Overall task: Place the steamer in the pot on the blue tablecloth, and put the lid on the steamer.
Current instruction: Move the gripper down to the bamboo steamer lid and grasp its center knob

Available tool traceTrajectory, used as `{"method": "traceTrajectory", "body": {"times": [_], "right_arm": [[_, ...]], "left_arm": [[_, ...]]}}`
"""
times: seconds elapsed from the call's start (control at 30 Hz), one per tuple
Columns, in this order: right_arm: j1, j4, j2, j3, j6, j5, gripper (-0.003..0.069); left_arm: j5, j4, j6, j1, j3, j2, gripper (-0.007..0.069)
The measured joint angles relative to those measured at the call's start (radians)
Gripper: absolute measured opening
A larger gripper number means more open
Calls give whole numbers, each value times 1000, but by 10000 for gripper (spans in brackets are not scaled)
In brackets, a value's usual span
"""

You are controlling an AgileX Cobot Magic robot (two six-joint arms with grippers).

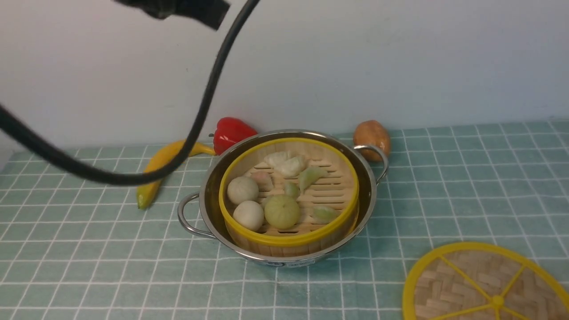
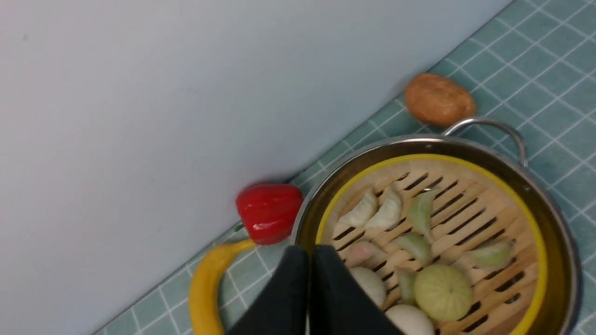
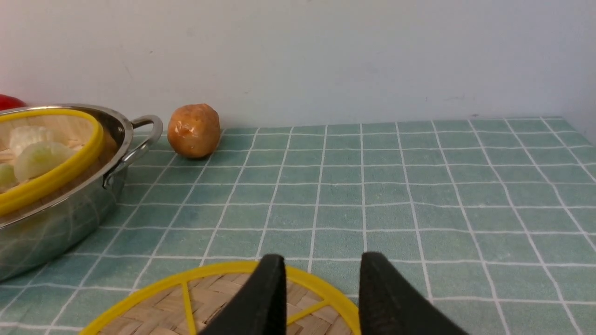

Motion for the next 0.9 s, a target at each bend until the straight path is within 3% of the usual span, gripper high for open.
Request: {"method": "traceTrajectory", "body": {"times": [0.13,0.17,0.3,0.47,0.63,0.9], "right_arm": [[0,0,0,0,0,0,243],[0,0,0,0,0,0,243],[0,0,0,0,0,0,243],[0,0,0,0,0,0,243],[0,0,0,0,0,0,243],[0,0,0,0,0,0,243]], "left_arm": [[-190,-50,0,139,330,-170,12],[-202,-54,0,139,330,-170,12],[-499,-168,0,350,783,-410,22],[-648,-197,0,524,1199,-676,33],[-690,-195,-1,584,1446,-924,43],[-687,-195,-23,585,1591,-1195,54]]}}
